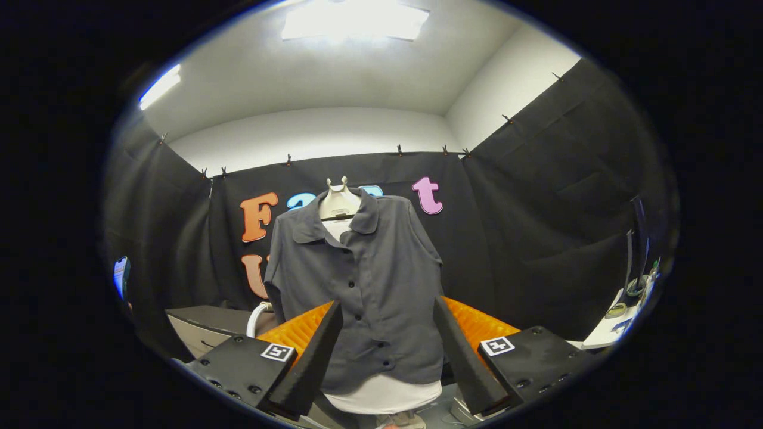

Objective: Iron the clothes twice with a garment steamer, once on the left side and once on the right side.

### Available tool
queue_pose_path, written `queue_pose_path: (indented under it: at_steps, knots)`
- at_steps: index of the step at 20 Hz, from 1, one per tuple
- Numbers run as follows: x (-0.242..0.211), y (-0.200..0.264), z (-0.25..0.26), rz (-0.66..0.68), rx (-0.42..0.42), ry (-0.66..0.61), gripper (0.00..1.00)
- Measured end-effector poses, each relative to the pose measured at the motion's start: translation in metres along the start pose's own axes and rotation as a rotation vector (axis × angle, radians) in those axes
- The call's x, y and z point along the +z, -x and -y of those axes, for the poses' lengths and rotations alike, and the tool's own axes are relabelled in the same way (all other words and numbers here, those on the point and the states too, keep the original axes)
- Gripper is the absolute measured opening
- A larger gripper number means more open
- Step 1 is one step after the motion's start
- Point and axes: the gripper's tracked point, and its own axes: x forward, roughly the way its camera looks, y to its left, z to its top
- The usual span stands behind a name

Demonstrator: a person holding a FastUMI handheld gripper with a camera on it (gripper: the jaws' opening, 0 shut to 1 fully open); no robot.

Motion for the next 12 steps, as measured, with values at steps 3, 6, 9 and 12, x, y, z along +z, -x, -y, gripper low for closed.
queue_pose_path:
  at_steps: [3,6,9,12]
  knots:
    - [-0.003,0.001,-0.005,-0.007,-0.003,0.030,0.98]
    - [-0.008,-0.003,-0.010,-0.019,-0.002,0.025,0.98]
    - [-0.006,-0.008,-0.013,-0.007,-0.021,0.016,0.98]
    - [-0.004,-0.011,-0.032,0.004,0.004,0.039,0.98]
